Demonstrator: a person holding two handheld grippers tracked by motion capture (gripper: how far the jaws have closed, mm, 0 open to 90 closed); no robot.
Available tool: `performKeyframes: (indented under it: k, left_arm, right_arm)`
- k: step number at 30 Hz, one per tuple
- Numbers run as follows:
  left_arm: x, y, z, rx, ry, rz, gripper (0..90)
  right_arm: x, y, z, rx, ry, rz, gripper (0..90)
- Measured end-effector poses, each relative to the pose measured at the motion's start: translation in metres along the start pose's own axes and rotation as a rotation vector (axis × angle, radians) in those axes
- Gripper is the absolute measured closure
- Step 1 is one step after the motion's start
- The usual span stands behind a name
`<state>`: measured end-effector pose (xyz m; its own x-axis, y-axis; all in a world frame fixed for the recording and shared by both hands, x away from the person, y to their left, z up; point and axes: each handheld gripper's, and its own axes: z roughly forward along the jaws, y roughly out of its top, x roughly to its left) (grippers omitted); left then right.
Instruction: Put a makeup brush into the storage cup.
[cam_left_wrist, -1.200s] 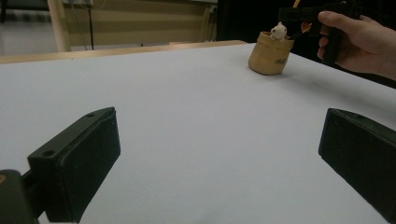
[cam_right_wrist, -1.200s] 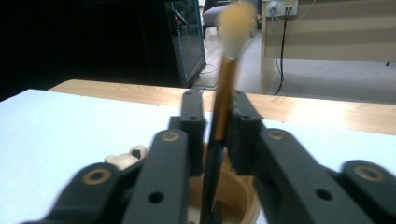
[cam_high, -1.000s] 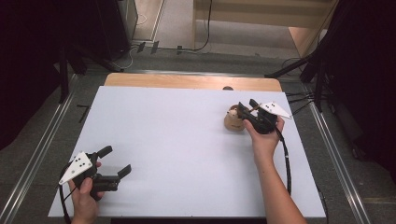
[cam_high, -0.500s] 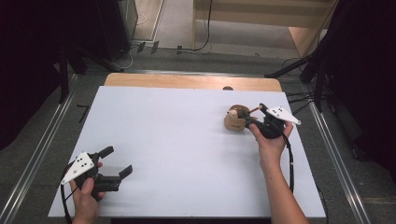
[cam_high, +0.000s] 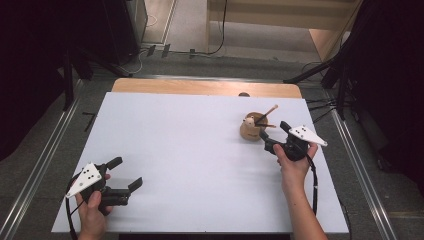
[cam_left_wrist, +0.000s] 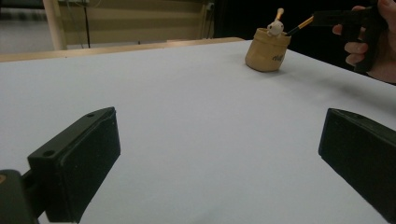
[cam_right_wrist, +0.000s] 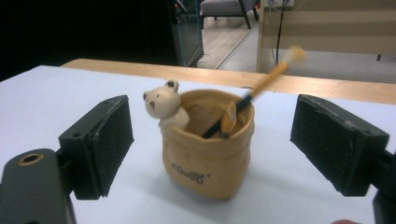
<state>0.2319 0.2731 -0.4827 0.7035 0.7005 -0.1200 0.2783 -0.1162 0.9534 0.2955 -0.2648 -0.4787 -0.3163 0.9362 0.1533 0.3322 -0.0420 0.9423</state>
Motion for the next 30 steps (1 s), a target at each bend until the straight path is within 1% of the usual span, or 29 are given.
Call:
performKeyframes:
  k: [2,6,10,16,19,22,26,30]
  left_arm:
    - [0.000,0.000,0.000,0.000,-0.001,0.000,0.0]
    - [-0.001,0.000,0.001,0.004,-0.004,0.001,0.0]
    - [-0.002,0.000,0.001,0.007,-0.005,0.003,0.0]
    - [-0.002,0.000,0.001,0.005,-0.004,0.000,0.0]
    - [-0.002,0.000,0.001,0.004,-0.004,0.003,0.0]
    - [-0.002,0.000,0.001,0.003,-0.004,0.002,0.0]
    - [-0.002,0.000,0.001,0.004,-0.006,0.003,0.0]
    - [-0.003,0.000,0.002,0.009,-0.009,0.009,0.0]
  right_arm:
    - [0.001,-0.003,-0.004,0.000,0.004,-0.006,12.9]
    - [0.005,-0.010,-0.013,-0.001,0.022,-0.002,12.3]
    - [0.007,-0.019,-0.021,0.000,0.025,-0.003,11.7]
    - [0.006,-0.033,-0.036,0.012,0.041,-0.004,10.0]
    - [0.006,-0.036,-0.044,0.016,0.051,-0.002,8.2]
    - [0.007,-0.037,-0.055,0.019,0.060,-0.021,6.3]
    - [0.006,-0.041,-0.069,0.022,0.060,-0.024,5.2]
    - [0.004,-0.044,-0.077,0.029,0.059,-0.026,2.3]
